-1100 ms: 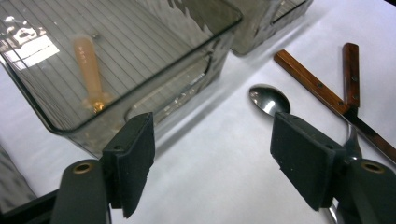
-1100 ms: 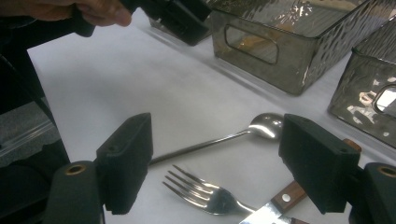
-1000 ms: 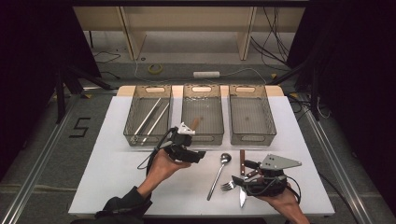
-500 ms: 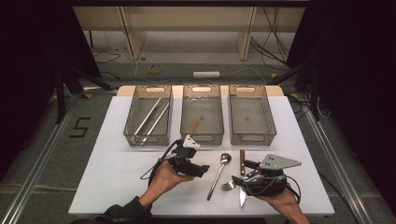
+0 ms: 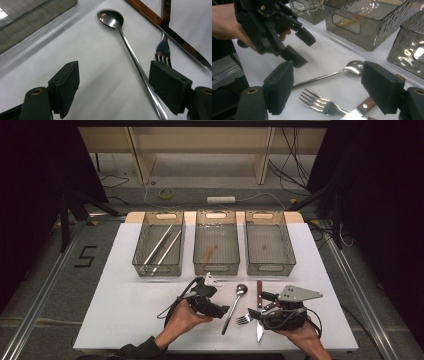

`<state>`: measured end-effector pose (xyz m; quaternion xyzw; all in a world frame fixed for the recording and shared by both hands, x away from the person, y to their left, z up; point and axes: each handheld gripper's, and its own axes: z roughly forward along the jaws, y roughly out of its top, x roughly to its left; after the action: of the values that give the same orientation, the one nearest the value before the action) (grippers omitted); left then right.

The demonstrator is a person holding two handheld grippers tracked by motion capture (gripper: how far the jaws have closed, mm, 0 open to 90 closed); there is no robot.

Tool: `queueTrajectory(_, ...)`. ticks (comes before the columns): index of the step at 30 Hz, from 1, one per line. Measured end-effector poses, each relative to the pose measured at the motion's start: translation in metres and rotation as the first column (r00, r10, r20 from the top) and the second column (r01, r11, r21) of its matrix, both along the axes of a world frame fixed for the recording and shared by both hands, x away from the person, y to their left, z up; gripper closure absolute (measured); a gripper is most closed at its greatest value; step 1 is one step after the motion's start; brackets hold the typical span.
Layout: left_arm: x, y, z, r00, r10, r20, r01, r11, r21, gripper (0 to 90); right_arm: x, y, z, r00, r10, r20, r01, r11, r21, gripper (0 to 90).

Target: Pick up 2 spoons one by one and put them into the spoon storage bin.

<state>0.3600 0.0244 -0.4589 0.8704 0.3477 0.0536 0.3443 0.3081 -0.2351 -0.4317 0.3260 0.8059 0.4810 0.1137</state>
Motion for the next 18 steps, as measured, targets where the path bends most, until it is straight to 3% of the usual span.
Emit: queueTrajectory(18,-0.009,-0.02,-0.014,0.999,-0.043,-0.006,0.044,0.9976,0.054,25.1,0.0,0.001,0.0,1.0,0.004,-0.001,-0.004,1.0,-0.005,27.0)
